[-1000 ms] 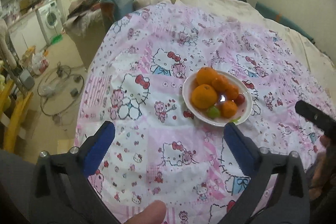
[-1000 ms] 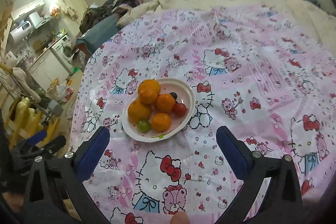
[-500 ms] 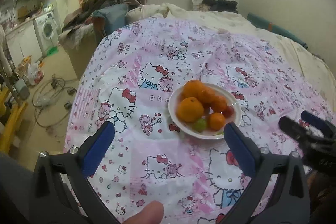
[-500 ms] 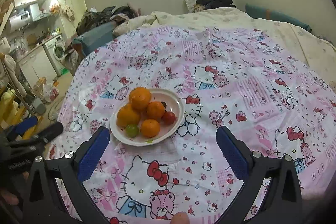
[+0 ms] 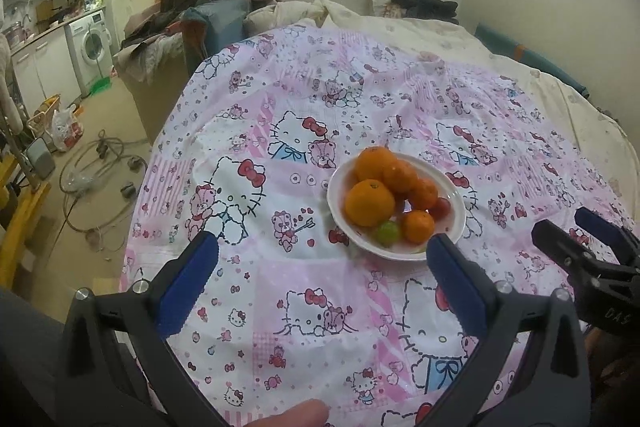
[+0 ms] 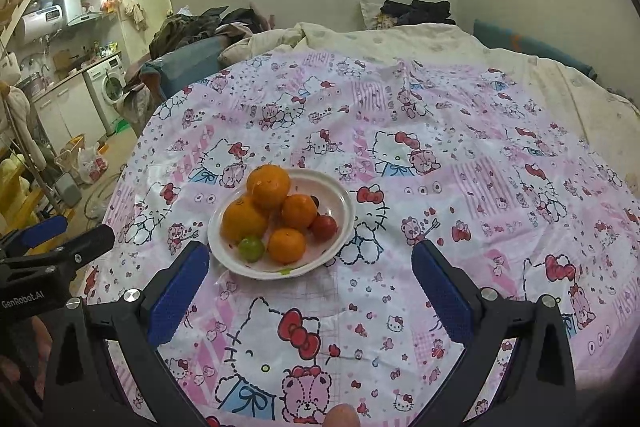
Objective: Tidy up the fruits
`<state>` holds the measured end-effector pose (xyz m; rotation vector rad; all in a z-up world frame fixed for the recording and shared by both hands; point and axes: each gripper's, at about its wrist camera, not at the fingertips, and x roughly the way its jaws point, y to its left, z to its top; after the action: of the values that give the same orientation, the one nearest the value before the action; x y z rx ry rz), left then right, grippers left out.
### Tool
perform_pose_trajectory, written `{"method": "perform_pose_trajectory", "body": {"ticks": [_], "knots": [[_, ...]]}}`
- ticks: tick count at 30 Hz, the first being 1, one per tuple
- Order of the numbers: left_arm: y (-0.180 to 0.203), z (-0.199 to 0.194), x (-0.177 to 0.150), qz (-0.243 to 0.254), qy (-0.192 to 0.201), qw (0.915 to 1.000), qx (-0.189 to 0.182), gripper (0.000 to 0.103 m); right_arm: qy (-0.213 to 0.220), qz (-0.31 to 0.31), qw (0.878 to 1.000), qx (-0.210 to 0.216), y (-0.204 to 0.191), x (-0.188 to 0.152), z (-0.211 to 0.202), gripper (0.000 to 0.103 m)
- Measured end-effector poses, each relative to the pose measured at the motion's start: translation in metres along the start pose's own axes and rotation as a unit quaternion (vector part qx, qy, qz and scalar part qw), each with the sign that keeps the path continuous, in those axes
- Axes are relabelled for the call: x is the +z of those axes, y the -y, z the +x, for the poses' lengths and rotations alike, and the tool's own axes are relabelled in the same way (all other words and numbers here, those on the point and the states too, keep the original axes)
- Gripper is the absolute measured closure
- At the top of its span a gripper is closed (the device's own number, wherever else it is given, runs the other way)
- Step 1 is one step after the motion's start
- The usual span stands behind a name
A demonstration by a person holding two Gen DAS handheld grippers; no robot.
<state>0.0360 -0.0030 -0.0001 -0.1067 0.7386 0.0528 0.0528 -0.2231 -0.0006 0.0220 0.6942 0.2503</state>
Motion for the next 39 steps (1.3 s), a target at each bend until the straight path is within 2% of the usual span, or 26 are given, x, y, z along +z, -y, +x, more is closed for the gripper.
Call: {"method": "perform_pose_trajectory", "body": {"ticks": [39], "knots": [[-0.0021,0.0009,0.0001,0.002,-0.001,1.0000,0.001,0.000,0.002,-0.003,1.000,0.004,-0.0010,0.0023,0.0011,0.000]]}}
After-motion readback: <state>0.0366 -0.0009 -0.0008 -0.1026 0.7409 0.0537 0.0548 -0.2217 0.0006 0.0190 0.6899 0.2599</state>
